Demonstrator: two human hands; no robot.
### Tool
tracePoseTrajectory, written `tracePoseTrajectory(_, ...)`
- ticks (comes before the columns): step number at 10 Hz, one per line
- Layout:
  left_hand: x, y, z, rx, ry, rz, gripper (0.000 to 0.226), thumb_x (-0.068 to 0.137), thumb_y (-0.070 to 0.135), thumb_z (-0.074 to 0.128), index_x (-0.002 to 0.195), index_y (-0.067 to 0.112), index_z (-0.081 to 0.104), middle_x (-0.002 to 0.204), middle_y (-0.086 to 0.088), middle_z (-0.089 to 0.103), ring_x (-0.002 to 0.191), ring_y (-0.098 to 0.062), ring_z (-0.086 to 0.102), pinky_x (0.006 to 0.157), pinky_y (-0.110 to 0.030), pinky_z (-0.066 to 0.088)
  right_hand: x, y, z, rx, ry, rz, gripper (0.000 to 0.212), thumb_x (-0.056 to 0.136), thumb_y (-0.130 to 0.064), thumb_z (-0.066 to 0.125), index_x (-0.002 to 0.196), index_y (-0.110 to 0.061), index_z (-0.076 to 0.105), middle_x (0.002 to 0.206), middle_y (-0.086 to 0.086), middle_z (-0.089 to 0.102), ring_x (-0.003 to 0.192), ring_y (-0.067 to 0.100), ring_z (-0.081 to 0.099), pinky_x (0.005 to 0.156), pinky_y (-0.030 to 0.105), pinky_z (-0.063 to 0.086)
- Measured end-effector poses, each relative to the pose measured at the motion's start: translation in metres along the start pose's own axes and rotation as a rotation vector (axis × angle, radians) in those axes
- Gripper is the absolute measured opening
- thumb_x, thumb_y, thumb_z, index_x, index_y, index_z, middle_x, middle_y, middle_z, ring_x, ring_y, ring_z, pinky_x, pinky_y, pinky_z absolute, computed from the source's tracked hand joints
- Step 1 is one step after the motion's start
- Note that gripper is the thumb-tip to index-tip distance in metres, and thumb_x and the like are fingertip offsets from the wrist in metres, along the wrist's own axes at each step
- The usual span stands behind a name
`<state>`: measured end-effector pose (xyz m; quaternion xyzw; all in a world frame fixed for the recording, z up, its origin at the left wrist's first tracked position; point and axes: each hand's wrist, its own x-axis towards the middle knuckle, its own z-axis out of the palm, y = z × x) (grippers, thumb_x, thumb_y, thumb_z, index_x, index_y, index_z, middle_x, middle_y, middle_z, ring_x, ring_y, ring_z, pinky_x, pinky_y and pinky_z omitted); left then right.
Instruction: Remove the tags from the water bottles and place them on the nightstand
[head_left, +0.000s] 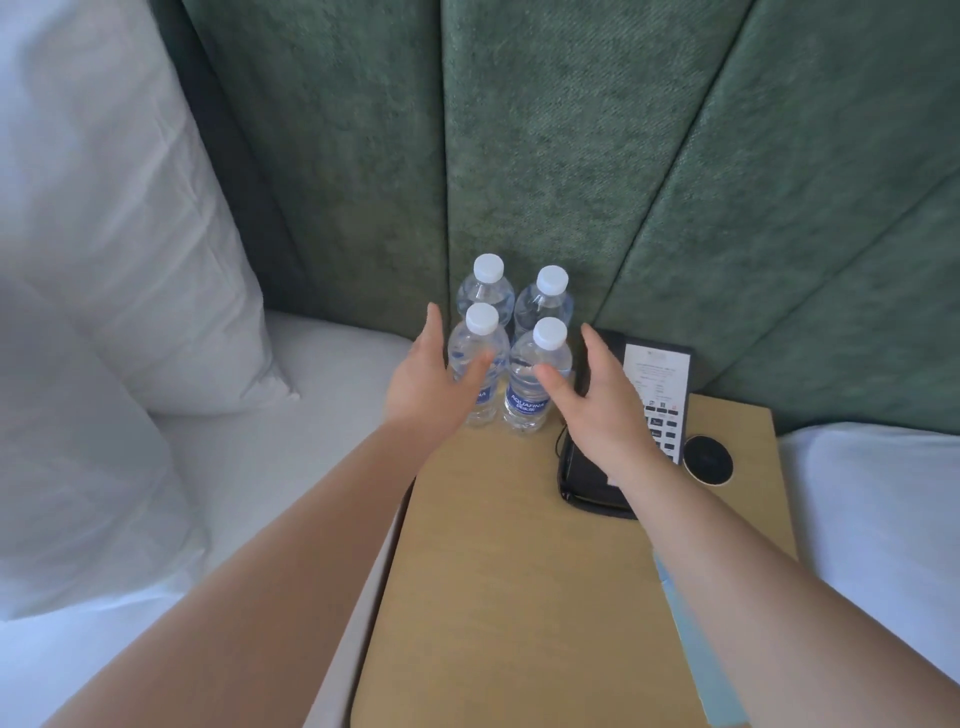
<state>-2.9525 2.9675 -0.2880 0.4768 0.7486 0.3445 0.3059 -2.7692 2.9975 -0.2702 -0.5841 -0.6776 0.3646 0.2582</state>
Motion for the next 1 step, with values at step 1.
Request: tracePoseTrajectory(1,-0.0314,0.0171,-0.0151,0.134,0.057,0.088,0.085,0.090,0.054,0.053,0.154,0.015,0.012,0.157,-0.009,0.027,0.144,-0.024,0.026,0.113,-0.038,0.028,-0.0192,-0.0202,-0.0229,-0.145,-0.027,-0.039,0.078,0.089,-0.055,0.051,0.151,-0.018,0.021,0.159,0.003,0.019,0.147,0.018,0.011,0.118,0.035,0.014)
